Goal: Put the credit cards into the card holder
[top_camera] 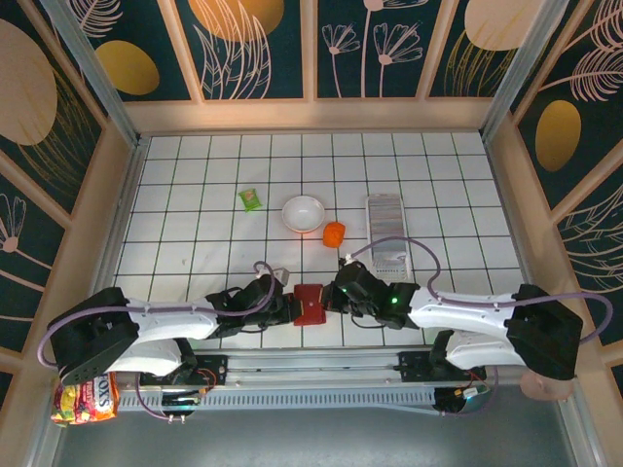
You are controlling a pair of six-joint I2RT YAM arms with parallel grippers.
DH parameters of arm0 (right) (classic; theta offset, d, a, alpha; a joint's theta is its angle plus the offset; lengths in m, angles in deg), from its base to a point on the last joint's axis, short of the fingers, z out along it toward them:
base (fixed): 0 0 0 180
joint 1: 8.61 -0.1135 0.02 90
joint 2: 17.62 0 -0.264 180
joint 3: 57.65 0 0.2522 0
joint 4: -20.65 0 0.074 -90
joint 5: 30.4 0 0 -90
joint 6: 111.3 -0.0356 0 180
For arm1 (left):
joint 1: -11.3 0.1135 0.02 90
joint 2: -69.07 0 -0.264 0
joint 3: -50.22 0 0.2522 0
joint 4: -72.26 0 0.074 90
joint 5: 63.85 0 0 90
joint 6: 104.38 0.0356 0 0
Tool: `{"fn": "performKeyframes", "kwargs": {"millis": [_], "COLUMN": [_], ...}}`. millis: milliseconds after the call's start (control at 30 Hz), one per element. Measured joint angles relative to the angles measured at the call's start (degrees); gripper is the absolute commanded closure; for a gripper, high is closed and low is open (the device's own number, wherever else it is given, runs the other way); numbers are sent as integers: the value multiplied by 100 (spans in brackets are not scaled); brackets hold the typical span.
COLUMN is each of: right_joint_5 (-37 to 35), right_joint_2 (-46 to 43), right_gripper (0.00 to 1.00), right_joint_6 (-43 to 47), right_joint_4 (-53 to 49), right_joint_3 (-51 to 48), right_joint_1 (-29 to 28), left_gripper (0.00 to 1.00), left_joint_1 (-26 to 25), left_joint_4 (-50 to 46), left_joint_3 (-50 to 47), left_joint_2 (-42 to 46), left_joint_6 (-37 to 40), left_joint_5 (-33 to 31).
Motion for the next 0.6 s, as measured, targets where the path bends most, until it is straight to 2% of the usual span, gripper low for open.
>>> {"fn": "performKeyframes", "kwargs": {"millis": [600], "right_joint_5": [63], "right_joint_2": [1287], "right_gripper": [100], "right_joint_6": [24], "right_joint_4": [-35], "right_joint_3": [693], "right_joint_1": [-72], "left_gripper": [100], "left_joint_1": [0], "left_joint_4": [66], "left_joint_3": [0], "left_joint_2": [-74], "left_joint_6": [-7], "left_joint_5": [9]}}
